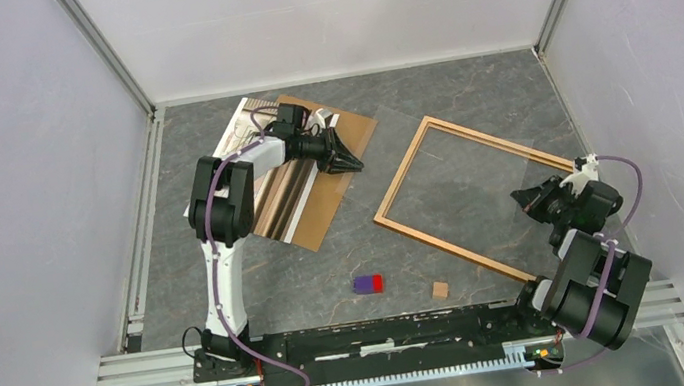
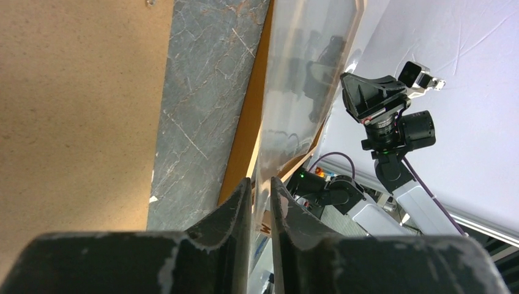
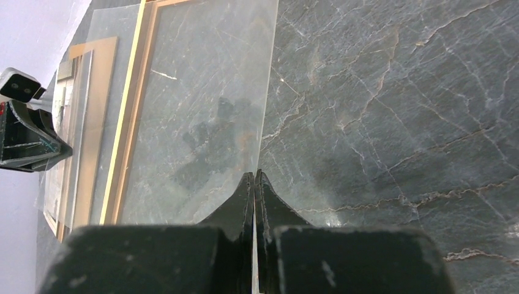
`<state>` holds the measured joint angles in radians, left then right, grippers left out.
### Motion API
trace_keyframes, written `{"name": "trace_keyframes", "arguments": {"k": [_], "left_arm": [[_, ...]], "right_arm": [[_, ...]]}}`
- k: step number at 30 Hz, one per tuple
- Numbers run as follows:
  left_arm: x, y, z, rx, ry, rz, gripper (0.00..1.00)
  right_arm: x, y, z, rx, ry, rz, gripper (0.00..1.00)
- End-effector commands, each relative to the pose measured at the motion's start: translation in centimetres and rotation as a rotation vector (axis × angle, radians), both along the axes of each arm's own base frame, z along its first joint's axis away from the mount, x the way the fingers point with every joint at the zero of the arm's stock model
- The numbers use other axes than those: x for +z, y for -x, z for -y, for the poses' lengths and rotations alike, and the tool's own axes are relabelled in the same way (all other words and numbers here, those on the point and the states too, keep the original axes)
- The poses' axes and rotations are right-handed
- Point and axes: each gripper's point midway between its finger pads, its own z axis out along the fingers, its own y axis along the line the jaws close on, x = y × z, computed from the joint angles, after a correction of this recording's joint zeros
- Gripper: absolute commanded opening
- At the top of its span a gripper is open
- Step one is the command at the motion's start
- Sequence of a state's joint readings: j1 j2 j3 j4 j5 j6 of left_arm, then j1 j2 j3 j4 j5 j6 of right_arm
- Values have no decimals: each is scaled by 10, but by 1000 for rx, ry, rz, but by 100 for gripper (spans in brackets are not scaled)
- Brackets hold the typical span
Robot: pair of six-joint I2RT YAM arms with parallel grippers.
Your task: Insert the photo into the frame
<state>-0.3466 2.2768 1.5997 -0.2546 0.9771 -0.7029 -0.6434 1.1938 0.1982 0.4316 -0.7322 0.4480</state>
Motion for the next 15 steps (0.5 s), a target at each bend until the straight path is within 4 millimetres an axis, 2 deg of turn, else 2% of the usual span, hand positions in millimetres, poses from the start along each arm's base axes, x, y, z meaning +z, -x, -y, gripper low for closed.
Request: {"name": "trace_keyframes", "arguments": {"k": [1,10,15], "left_arm": [[44,2,11,-33,55,90,24],[45,4,15,-40,54,95,29],[39,4,15,-37,50,80,33]], "right_arm": [[12,-7,14,-23,66,48,0],[-1,-2,15,-40,42,10,0],[-17,4,15,-49,28,-50,0]]}}
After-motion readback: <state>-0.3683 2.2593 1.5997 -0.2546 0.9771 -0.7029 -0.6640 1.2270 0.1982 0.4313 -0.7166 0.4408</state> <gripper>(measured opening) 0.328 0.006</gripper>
